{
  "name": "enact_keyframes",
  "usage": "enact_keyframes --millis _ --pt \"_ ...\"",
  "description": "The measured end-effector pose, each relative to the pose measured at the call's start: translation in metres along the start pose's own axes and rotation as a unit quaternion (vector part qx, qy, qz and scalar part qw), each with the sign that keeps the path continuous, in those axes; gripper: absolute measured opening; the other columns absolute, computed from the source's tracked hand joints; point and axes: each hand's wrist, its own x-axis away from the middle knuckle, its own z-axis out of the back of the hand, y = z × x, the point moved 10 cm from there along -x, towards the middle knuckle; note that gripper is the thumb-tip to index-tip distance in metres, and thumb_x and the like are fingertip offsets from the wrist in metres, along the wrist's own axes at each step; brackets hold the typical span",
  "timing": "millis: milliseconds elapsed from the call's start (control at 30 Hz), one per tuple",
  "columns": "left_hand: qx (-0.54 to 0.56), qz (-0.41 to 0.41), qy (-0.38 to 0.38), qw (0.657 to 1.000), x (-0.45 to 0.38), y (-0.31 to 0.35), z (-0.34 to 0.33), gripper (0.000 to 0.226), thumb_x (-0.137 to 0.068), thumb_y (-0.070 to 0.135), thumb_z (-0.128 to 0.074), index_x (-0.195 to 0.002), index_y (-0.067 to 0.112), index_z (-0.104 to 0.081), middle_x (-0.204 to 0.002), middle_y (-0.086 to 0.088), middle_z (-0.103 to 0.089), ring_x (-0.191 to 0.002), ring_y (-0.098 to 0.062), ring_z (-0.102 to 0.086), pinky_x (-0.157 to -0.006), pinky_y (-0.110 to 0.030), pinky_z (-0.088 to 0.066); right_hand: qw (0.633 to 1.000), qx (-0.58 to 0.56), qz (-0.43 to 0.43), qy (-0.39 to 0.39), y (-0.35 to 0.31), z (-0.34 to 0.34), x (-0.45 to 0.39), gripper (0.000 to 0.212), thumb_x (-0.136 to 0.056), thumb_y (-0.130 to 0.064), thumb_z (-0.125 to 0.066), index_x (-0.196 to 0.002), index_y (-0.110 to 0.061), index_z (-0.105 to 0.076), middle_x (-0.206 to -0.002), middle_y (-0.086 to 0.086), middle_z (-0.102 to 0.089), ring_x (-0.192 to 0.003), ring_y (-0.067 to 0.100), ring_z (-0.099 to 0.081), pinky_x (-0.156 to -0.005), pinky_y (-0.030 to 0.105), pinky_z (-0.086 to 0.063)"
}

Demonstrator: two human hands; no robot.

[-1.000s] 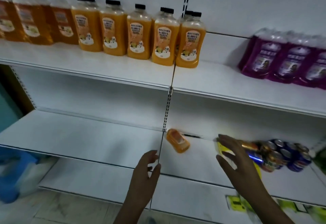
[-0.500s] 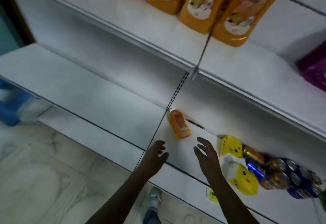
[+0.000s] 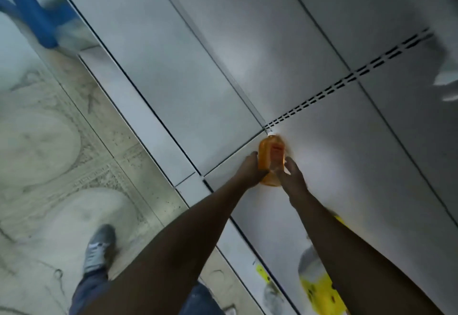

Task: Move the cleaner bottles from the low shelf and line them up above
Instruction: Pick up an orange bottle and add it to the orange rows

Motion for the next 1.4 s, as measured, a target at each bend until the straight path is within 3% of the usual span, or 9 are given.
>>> enact_keyframes --millis 233,333,467,633,800,1033,1133,1300,1400 --pt "0.079 0.019 0.032 0.996 0.005 -0.018 -0.021 0.053 -0.073 0.036 -0.071 -0.12 0.018 -0.054 -0.113 -0.013 -0.059 -0.105 -0.034 -0.061 -0.09 -0.045 -0.054 0.997 -0.066 -0.042 -0.001 -0.002 0.008 0.014 0.015 -0.096 -0.033 -0.055 -0.094 -0.029 -0.07 -0.111 0.01 -0.068 -0.099 0.023 -0.065 -0.088 0.04 -0.055" --pt "0.179 -0.011 0.012 0.984 0.037 -0.002 -0.002 0.035 -0.085 0.006 -0.063 -0.118 0.015 -0.057 -0.107 -0.005 -0.063 -0.099 -0.024 -0.063 -0.083 -0.036 -0.056 1.0 -0.005 0.025 -0.012 -0.029 0.007 0.039 0.03 -0.098 -0.013 -0.048 -0.117 -0.024 -0.068 -0.122 0.006 -0.064 -0.11 0.023 -0.059 -0.091 0.037 -0.051" --pt "0.248 -0.064 -0.016 0.967 0.093 0.018 0.048 0.04 -0.092 0.006 -0.059 -0.128 0.023 -0.051 -0.114 0.003 -0.061 -0.103 -0.017 -0.062 -0.081 -0.026 -0.055 0.99 0.04 0.137 0.001 -0.075 0.001 0.089 0.043 -0.094 -0.002 -0.047 -0.129 -0.024 -0.06 -0.123 -0.006 -0.058 -0.111 0.012 -0.054 -0.087 0.026 -0.046" --pt "0.255 -0.114 -0.058 0.958 0.162 0.037 0.125 0.059 -0.085 0.023 -0.069 -0.138 0.008 -0.048 -0.132 -0.019 -0.058 -0.121 -0.038 -0.056 -0.102 -0.05 -0.046 0.969 -0.096 0.223 -0.046 -0.153 -0.02 0.15 0.041 -0.087 -0.002 -0.061 -0.106 -0.038 -0.067 -0.112 -0.008 -0.069 -0.107 0.01 -0.064 -0.089 0.029 -0.054" --pt "0.182 -0.187 -0.1 0.96 0.235 0.091 0.198 0.063 -0.087 0.035 -0.065 -0.141 0.009 -0.045 -0.134 -0.022 -0.055 -0.124 -0.042 -0.052 -0.104 -0.065 -0.038 0.936 -0.218 0.262 -0.087 -0.228 -0.041 0.208 0.044 -0.087 -0.003 -0.065 -0.119 -0.034 -0.061 -0.116 -0.009 -0.064 -0.102 0.016 -0.067 -0.08 0.032 -0.057" --pt "0.169 -0.273 -0.112 0.94 0.311 0.147 0.278 0.044 -0.097 0.015 -0.043 -0.14 0.018 -0.049 -0.141 -0.012 -0.052 -0.131 -0.035 -0.048 -0.104 -0.056 -0.042 0.895 -0.25 0.351 -0.114 -0.331 -0.072 0.292 0.062 -0.076 -0.052 -0.073 -0.132 -0.04 -0.05 -0.125 -0.012 -0.061 -0.111 0.011 -0.063 -0.082 0.031 -0.057" --pt "0.193 -0.271 -0.14 0.933 0.328 0.177 0.304 0.041 -0.09 0.017 -0.055 -0.13 0.025 -0.06 -0.135 -0.006 -0.059 -0.126 -0.03 -0.054 -0.094 -0.042 -0.051 0.861 -0.288 0.393 -0.146 -0.382 -0.081 0.325 0.083 -0.064 -0.067 -0.074 -0.136 -0.038 -0.044 -0.13 -0.005 -0.056 -0.115 0.023 -0.06 -0.085 0.041 -0.056" --pt "0.129 -0.319 -0.116 0.932 0.359 0.259 0.35 0.101 -0.061 0.064 -0.079 -0.141 0.014 -0.042 -0.146 -0.017 -0.045 -0.131 -0.035 -0.049 -0.103 -0.05 -0.046 0.827 -0.255 0.489 -0.115 -0.474 -0.062 0.38 0.081 -0.067 -0.061 -0.075 -0.135 -0.033 -0.041 -0.136 0.013 -0.048 -0.119 0.036 -0.055 -0.088 0.053 -0.054" --pt "0.043 -0.348 -0.079 0.933 0.373 0.298 0.37 0.125 -0.03 0.092 -0.064 -0.133 0.024 -0.045 -0.143 -0.004 -0.047 -0.126 -0.022 -0.053 -0.089 -0.028 -0.055 0.807 -0.2 0.553 -0.045 -0.522 -0.047 0.407 0.069 -0.066 -0.053 -0.072 -0.128 -0.039 -0.044 -0.131 -0.005 -0.053 -0.115 0.013 -0.058 -0.082 0.028 -0.055"
